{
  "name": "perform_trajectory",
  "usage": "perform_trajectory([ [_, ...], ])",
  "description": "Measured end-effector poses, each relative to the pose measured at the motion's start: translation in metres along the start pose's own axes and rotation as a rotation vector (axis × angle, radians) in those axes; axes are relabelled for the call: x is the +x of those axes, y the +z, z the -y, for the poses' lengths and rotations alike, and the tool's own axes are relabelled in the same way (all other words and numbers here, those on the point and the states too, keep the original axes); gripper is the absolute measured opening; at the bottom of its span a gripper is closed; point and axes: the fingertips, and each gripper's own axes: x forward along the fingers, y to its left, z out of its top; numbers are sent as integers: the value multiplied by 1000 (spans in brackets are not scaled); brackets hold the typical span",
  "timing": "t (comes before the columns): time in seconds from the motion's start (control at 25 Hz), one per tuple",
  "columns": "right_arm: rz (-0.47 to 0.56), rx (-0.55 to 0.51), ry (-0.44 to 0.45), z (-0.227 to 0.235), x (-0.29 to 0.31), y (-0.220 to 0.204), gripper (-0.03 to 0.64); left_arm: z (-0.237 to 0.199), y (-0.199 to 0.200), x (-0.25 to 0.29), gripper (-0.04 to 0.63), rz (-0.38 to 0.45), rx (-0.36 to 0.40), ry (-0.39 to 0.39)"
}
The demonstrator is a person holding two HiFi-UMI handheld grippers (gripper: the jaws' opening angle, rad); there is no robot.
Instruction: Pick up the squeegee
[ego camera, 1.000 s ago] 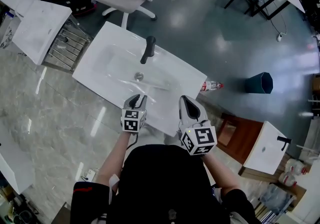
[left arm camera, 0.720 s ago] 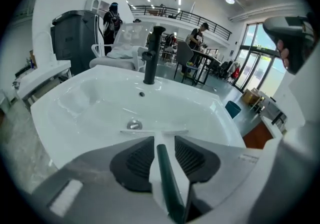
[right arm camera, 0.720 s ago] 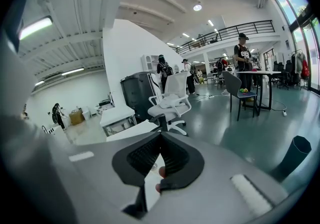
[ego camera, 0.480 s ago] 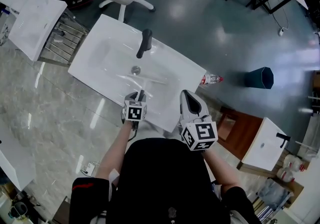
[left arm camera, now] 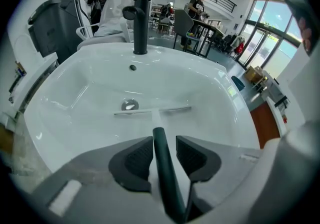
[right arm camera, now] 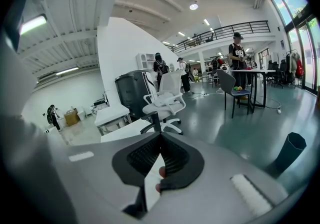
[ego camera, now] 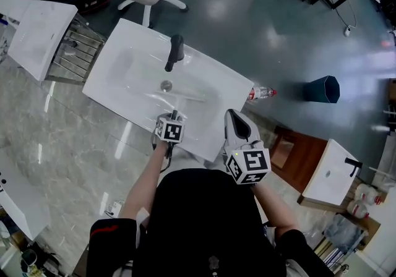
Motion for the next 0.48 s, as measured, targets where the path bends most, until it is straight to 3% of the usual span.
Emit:
perform_trajectory([
  [0.28, -7, 7, -8, 4, -3, -6, 3, -5, 0, 7, 118, -85, -26, 25],
  [0.48, -4, 8, -12, 6, -7, -7, 3, -5, 0, 4, 115, -70, -46, 15],
])
